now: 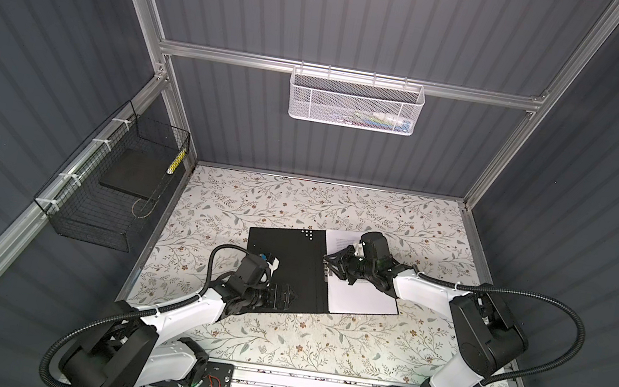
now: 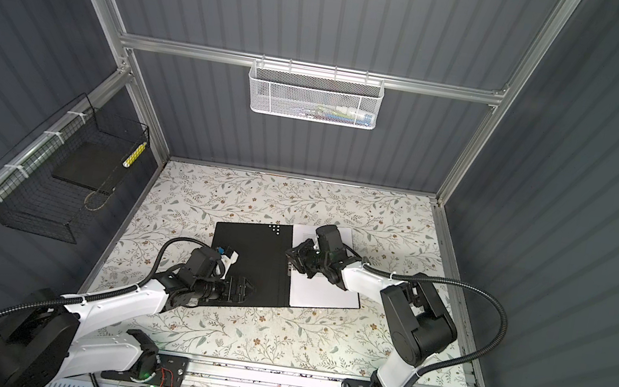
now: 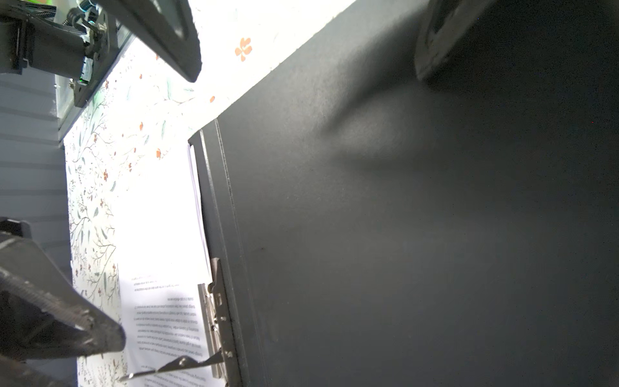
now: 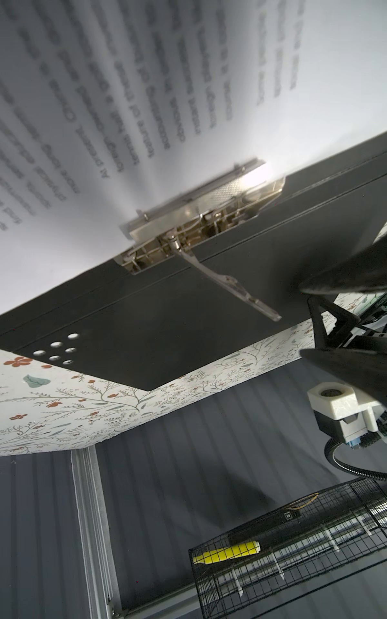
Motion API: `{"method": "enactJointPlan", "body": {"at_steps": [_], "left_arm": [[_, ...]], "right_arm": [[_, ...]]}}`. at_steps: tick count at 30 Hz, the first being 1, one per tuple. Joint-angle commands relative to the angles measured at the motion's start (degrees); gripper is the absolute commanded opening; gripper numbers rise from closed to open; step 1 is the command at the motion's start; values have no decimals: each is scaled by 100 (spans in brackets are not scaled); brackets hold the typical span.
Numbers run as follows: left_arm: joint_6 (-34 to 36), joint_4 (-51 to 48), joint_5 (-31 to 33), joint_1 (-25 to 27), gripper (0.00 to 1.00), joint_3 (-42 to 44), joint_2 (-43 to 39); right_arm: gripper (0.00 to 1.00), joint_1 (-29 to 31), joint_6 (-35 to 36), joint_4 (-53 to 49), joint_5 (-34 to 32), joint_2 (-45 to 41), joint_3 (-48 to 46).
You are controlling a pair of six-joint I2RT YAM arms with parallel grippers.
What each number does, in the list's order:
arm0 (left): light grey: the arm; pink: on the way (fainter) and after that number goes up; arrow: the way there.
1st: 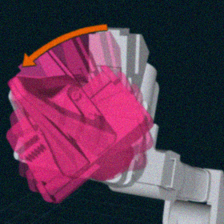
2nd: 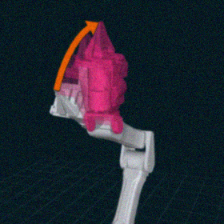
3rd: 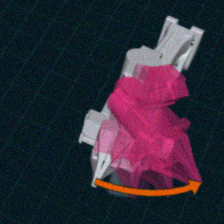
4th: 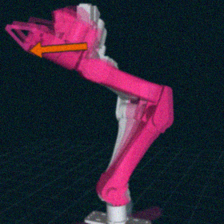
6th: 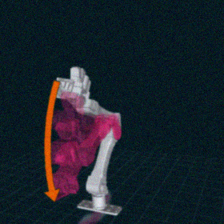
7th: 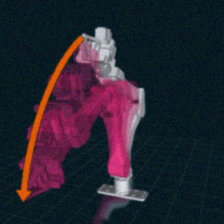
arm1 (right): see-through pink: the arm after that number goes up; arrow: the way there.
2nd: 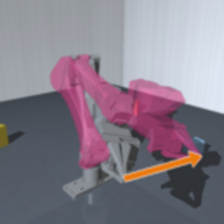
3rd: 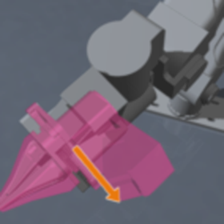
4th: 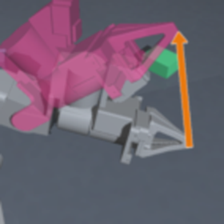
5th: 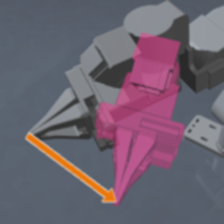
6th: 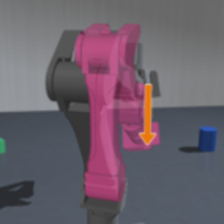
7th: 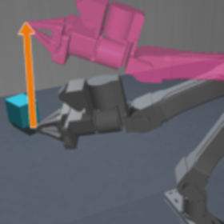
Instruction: Put the files into the folder
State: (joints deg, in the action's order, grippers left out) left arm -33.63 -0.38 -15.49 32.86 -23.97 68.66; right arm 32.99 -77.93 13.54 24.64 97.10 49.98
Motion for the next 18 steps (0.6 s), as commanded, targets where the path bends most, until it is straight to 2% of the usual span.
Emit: {"method": "enactJointPlan", "body": {"at_steps": [1,18], "left_arm": [[-1,-14,-74,-8,100,138,51],[-24,21,-81,-8,100,136,78]], "right_arm": [[27,17,-46,-77,48,117,168],[22,25,-143,101,199,334,111]]}}
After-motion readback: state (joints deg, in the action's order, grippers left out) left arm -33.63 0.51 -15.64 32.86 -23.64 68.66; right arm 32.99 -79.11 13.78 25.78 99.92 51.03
